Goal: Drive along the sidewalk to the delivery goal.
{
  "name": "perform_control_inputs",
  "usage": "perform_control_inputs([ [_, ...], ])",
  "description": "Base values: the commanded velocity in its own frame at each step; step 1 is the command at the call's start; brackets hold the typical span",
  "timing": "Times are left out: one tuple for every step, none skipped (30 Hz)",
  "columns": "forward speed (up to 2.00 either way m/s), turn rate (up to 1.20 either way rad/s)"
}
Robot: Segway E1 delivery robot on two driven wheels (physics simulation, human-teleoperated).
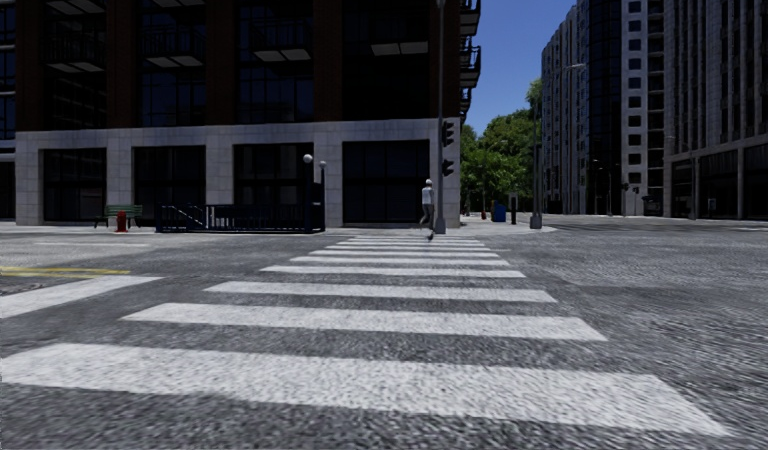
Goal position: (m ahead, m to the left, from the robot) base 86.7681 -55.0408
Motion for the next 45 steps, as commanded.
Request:
perform_control_inputs([
  [2.0,0.0],
  [2.0,0.0],
  [2.0,0.0],
  [2.0,0.0],
  [2.0,0.0],
  [2.0,0.0],
  [2.0,0.0],
  [2.0,0.0],
  [2.0,0.0],
  [2.0,0.0],
  [2.0,0.0],
  [2.0,0.0],
  [2.0,-0.1],
  [2.0,-0.18],
  [2.0,-0.2],
  [2.0,-0.2],
  [2.0,-0.21],
  [2.0,-0.21],
  [2.0,-0.21],
  [2.0,-0.21],
  [2.0,-0.21],
  [2.0,-0.21],
  [2.0,-0.21],
  [2.0,-0.21],
  [2.0,-0.21],
  [2.0,-0.21],
  [2.0,-0.21],
  [2.0,-0.21],
  [2.0,-0.21],
  [2.0,-0.21],
  [2.0,-0.21],
  [2.0,-0.21],
  [2.0,-0.21],
  [2.0,-0.21],
  [2.0,-0.21],
  [2.0,-0.21],
  [2.0,-0.21],
  [2.0,-0.21],
  [2.0,-0.21],
  [2.0,-0.21],
  [2.0,-0.21],
  [2.0,-0.21],
  [2.0,-0.21],
  [2.0,-0.21],
  [2.0,-0.21],
])
